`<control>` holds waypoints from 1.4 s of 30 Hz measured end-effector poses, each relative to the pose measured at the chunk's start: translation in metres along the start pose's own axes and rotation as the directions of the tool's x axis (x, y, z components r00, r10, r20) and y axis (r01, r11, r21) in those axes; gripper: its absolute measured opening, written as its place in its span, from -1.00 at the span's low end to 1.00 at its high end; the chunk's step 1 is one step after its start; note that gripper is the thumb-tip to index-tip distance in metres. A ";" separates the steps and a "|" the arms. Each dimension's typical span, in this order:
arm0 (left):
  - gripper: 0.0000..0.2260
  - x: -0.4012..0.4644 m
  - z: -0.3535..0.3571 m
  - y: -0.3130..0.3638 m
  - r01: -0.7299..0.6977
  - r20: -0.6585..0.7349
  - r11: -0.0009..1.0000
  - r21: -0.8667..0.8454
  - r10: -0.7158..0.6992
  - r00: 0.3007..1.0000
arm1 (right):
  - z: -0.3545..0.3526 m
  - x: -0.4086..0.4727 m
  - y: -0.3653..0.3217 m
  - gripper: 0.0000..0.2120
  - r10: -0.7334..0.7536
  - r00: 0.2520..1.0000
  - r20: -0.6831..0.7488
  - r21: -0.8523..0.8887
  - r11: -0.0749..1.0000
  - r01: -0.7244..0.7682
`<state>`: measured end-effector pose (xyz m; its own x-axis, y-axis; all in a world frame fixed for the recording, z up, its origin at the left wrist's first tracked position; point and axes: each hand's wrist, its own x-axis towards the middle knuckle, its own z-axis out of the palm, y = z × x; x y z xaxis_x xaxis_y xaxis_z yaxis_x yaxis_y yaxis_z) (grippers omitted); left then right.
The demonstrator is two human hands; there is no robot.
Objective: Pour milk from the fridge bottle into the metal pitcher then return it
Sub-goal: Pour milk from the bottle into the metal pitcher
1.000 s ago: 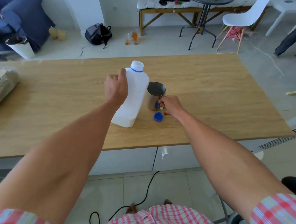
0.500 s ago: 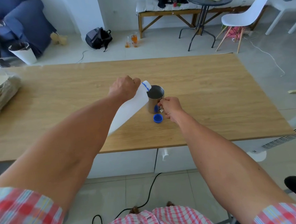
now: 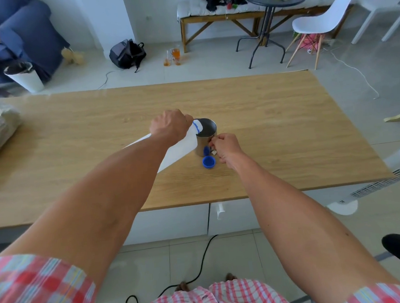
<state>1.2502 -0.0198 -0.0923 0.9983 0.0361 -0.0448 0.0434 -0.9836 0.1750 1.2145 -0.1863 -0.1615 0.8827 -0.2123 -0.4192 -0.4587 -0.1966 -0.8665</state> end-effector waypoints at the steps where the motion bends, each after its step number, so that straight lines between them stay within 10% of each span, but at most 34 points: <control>1: -0.61 0.001 0.000 0.001 -0.005 0.001 1.000 0.007 0.005 1.000 | -0.001 0.000 0.000 -0.76 0.002 1.000 -0.001 0.002 1.000 -0.002; 42: -0.70 0.006 -0.014 0.017 -0.045 0.041 0.986 0.162 0.039 0.998 | -0.005 0.008 0.003 -0.72 0.000 1.000 0.029 0.013 1.000 0.000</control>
<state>1.2571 -0.0334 -0.0758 0.9969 -0.0097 -0.0783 -0.0085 -0.9998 0.0154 1.2192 -0.1930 -0.1663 0.8854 -0.1845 -0.4266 -0.4574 -0.1838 -0.8700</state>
